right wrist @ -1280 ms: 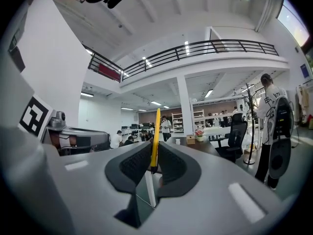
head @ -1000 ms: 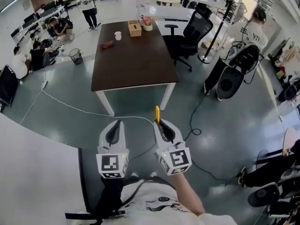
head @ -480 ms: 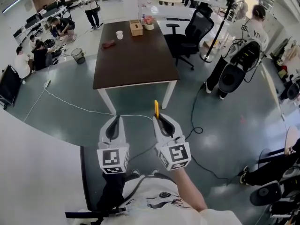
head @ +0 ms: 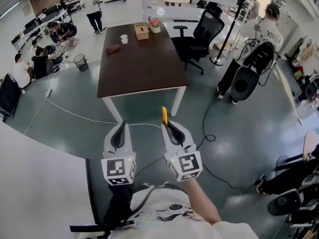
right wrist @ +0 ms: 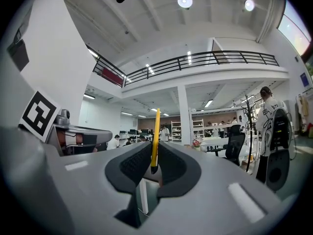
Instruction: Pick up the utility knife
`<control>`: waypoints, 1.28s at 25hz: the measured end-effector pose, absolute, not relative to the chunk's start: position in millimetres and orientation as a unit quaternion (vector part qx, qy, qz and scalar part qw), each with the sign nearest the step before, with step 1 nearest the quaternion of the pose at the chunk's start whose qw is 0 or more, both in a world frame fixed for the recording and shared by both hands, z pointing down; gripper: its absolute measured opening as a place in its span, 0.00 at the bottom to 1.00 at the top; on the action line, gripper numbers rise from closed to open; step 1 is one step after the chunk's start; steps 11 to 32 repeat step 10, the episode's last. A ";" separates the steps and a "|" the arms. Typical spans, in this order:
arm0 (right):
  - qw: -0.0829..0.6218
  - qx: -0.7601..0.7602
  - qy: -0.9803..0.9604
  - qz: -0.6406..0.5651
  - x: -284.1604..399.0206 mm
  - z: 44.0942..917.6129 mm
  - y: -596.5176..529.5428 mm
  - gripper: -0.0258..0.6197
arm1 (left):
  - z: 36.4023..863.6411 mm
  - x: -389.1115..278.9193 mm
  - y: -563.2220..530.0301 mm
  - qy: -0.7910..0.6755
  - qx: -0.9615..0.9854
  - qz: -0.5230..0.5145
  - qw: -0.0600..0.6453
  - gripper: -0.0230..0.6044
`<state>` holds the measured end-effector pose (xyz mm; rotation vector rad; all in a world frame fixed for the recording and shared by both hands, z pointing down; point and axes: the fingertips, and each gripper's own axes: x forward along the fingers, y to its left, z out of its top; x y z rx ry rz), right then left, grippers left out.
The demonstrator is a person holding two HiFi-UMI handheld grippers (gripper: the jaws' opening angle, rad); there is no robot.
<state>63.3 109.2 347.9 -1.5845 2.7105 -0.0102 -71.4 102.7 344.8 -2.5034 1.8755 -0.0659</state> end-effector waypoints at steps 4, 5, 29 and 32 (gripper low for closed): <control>0.001 -0.509 0.861 -0.007 65.6 349.7 107.8 0.11 | 343.8 -70.0 99.5 0.595 -0.803 -0.023 0.009 0.03; 0.001 -0.509 0.861 -0.007 65.5 350.5 108.0 0.11 | 345.2 -70.4 99.6 0.596 -0.803 -0.024 0.008 0.03; 0.002 -0.511 0.860 -0.009 64.9 354.7 105.5 0.11 | 347.1 -74.7 97.0 0.602 -0.798 -0.021 0.010 0.03; 0.002 -0.511 0.860 -0.009 64.9 354.7 105.5 0.11 | 347.1 -74.7 97.0 0.602 -0.798 -0.021 0.010 0.03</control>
